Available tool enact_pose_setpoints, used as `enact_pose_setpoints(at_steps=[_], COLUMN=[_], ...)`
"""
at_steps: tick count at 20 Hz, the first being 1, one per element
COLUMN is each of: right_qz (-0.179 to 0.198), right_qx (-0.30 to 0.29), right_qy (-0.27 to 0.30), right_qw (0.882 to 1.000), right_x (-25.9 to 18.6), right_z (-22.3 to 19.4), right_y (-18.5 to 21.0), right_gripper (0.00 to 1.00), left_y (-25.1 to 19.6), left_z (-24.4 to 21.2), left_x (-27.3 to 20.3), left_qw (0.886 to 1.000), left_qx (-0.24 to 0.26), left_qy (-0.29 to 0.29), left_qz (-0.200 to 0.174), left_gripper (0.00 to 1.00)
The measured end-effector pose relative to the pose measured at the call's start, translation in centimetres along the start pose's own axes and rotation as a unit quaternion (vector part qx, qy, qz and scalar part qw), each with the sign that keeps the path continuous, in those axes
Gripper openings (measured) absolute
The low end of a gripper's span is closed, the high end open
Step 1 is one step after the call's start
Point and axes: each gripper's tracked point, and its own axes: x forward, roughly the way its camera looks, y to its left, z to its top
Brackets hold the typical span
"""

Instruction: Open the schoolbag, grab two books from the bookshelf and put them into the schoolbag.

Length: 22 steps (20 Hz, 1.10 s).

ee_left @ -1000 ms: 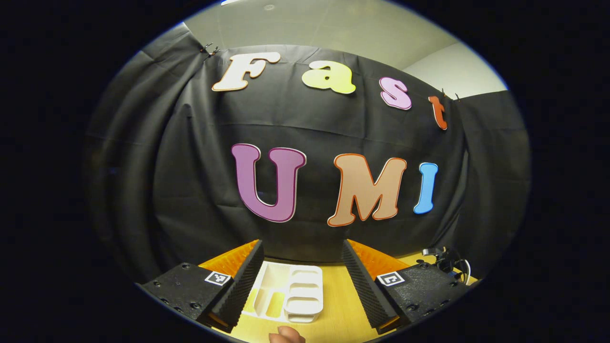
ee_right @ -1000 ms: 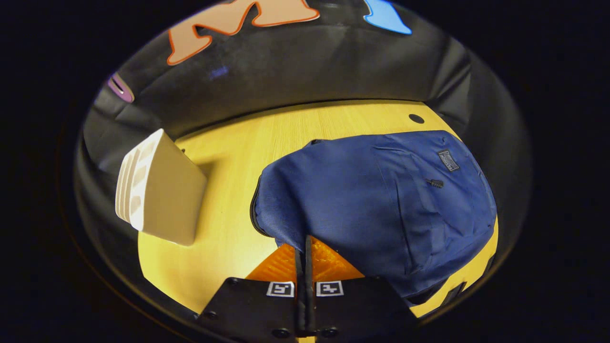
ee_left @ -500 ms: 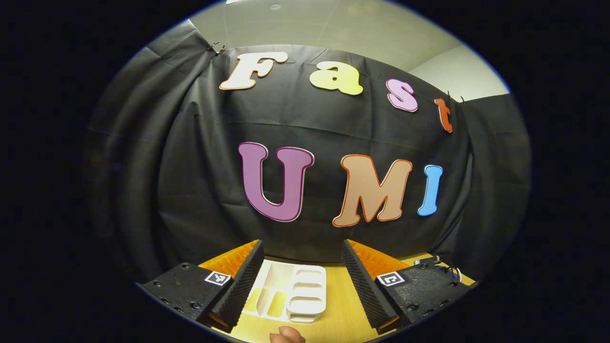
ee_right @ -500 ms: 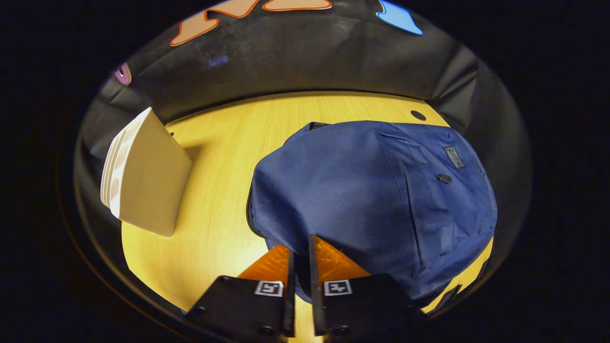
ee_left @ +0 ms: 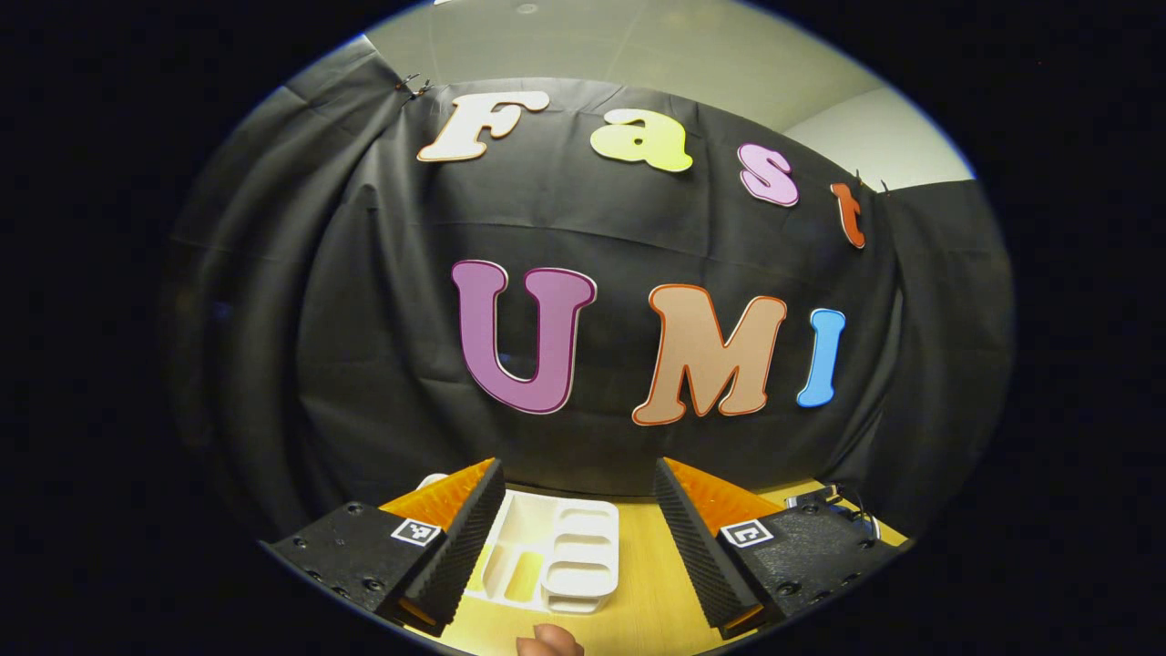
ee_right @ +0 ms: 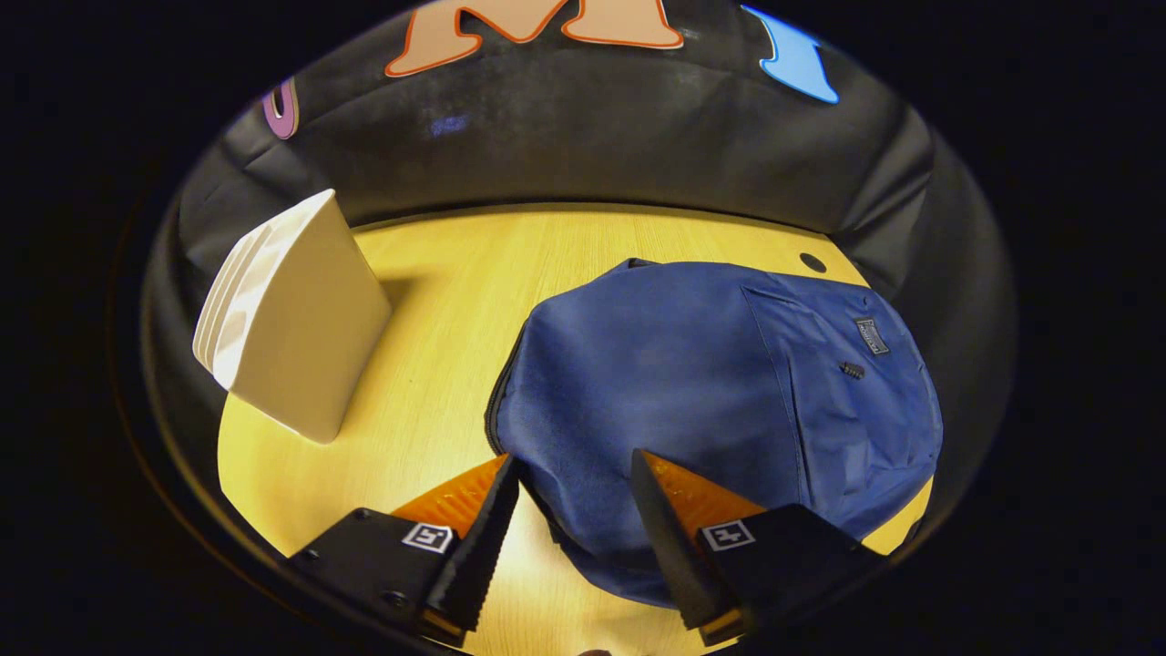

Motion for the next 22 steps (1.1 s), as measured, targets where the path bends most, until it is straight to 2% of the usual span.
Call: enact_pose_setpoints(at_steps=[2,4,5,6,9,10,13,15,16,19,22], right_qz=[0.005,0.001,-0.001,-0.002,-0.007,-0.008,-0.012,-0.015,-0.017,-0.018,-0.035], right_qx=[0.005,-0.002,-0.004,-0.006,-0.012,-0.012,-0.009,-0.006,-0.002,0.017,0.022], right_qy=[-0.008,-0.021,-0.034,-0.05,-0.109,-0.131,-0.201,-0.243,-0.263,-0.32,-0.368], right_qw=[1.0,1.0,0.999,0.999,0.994,0.991,0.979,0.97,0.965,0.947,0.929], right_x=[-0.5,-1.1,-1.8,-2.4,-5.5,-6.7,-11.1,-14.3,-15.9,-21.1,-25.9], right_z=[0.3,0.8,1.3,2.2,5.1,6.4,10.1,12.1,13.1,15.3,16.7], right_y=[0.5,0.4,0.4,0.4,0.2,0.2,0.1,-0.3,-0.7,-1.3,-2.2], right_gripper=[1.0,1.0,0.96,1.0,1.0,0.96,0.96,1.0,0.96,0.96,0.96], left_y=[0.0,-0.3,-0.4,-0.6,-1.2,-1.4,-2.2,-2.8,-3.2,-4.2,-4.5], left_z=[0.0,0.1,0.0,-0.1,-0.2,-0.3,-0.6,-0.5,-0.6,-1.0,-1.3], left_x=[0.0,0.0,0.1,0.2,0.4,0.6,0.8,0.9,1.0,1.3,1.4], left_qw=[1.0,1.0,1.0,1.0,1.0,1.0,1.0,1.0,0.999,0.999,0.999], left_qx=[0.003,0.001,0.0,0.001,0.001,0.002,0.012,0.018,0.02,0.023,0.023], left_qy=[0.0,-0.001,-0.001,-0.002,-0.002,-0.004,-0.003,-0.007,-0.007,-0.006,-0.005], left_qz=[0.0,-0.002,-0.004,-0.005,-0.01,-0.011,-0.017,-0.023,-0.026,-0.036,-0.039], left_gripper=[0.93,0.95,0.95,0.94,0.94,0.93,0.95,0.95,0.95,0.94,0.93])
